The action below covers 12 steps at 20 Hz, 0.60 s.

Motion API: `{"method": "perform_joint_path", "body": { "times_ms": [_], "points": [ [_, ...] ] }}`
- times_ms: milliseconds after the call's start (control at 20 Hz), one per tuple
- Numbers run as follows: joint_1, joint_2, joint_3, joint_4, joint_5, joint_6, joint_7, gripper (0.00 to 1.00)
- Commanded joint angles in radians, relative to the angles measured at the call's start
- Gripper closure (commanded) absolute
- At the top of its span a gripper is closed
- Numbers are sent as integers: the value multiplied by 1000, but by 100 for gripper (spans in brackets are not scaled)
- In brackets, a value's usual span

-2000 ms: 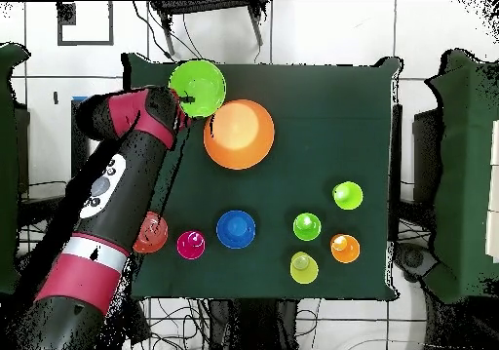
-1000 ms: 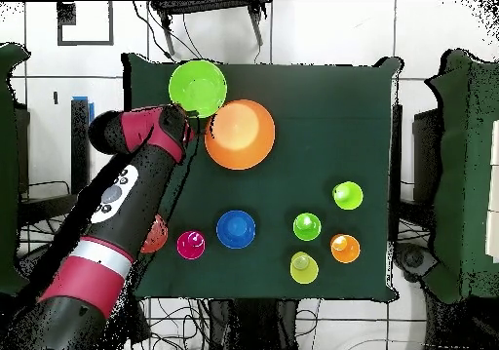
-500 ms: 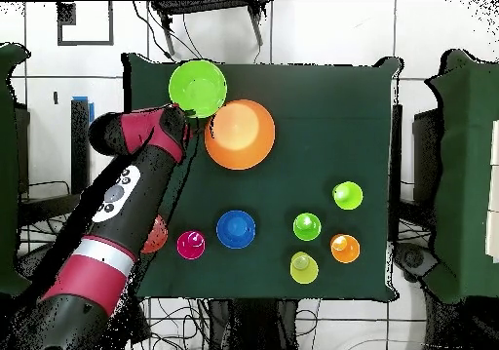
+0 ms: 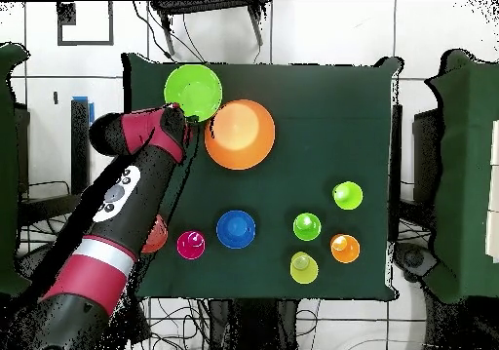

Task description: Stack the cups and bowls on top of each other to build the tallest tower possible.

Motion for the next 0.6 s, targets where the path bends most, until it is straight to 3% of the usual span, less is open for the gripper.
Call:
{"method": "perform_joint_path", "body": {
  "times_ms": [50,300,600],
  "points": [
    [-2,37,144,26,-26,-65,45,100],
    [-5,35,155,28,-18,-86,47,100],
    [1,-19,161,47,-21,-22,14,100]
  ]
}}
